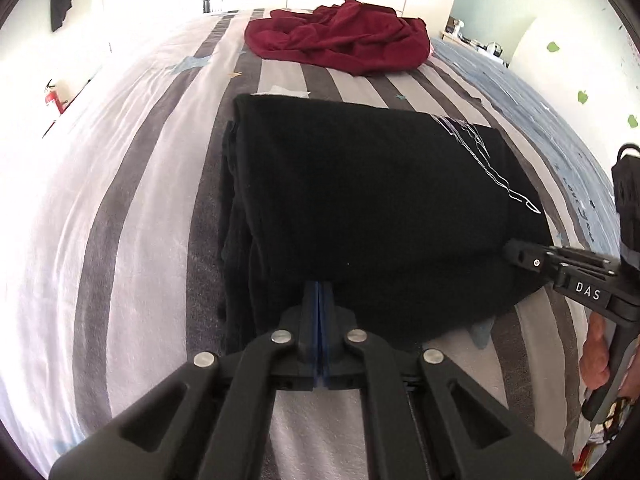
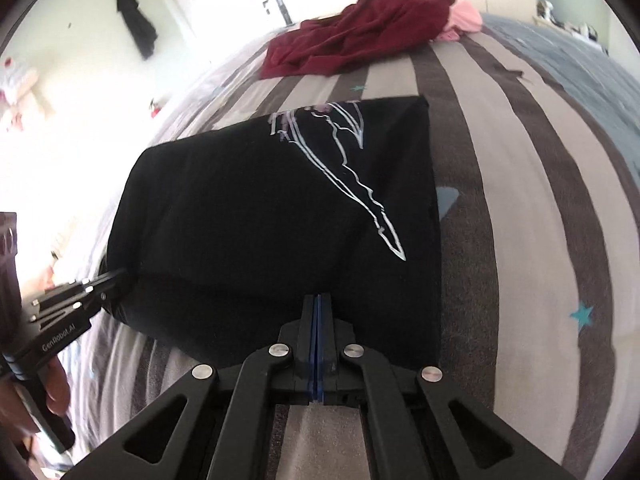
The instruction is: Fold clothes
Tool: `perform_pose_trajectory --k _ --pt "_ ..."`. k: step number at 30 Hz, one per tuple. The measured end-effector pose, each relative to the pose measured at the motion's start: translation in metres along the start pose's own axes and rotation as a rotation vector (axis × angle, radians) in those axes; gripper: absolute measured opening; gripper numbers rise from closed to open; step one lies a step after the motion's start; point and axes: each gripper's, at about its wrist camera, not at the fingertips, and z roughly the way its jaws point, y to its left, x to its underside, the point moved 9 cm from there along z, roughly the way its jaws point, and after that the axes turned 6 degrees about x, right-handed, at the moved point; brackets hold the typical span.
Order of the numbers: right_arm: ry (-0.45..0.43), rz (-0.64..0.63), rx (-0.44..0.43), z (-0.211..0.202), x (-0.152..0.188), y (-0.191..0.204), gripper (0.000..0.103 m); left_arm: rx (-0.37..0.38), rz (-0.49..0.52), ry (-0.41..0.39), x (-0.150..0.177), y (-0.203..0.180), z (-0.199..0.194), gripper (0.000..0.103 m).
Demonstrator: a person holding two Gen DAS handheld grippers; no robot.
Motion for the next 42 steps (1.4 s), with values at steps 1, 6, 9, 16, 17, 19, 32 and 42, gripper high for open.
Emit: perform_pose_trajectory --k 1,6,9,16,17,19,32,42 --pt "-0.005 -0.011 0.013 -0.004 -0.004 0.0 0.0 0.003 -0.012 -0.014 -0.006 0.002 -0.005 0.002" --pt "-0.027 0.054 0.05 -0.015 -0.011 -0.024 0.0 -0.005 -0.082 -0.04 -0.008 0.025 -0.008 0.002" --pt "-0.001 0.08 0.023 -0.003 0.004 -0.036 0.0 0.002 -0.069 -0.039 -0.005 0.026 0.0 0.002" --pt "-0.015 0.103 0.063 -0.022 -0.021 -0.04 0.0 -0.029 -0.152 -0.075 -0.03 0.04 -0.025 0.002" --pt "-0.024 0.101 0.077 -0.027 -0.028 -0.04 0.002 -0.027 -0.157 -0.097 -0.041 0.039 -0.029 0.002" --pt "-0.07 0.092 0.087 -0.034 -0.053 -0.037 0.005 -0.002 -0.164 -0.125 -0.062 0.034 -0.031 0.002" --pt "-0.082 0.057 0.003 0.029 -0.119 0.019 0.005 0.11 -0.11 -0.064 -0.128 -0.04 0.071 0.002" --pt "-0.061 0.036 0.021 0.037 -0.103 0.014 0.001 0.049 -0.131 -0.05 -0.12 -0.017 0.076 0.002"
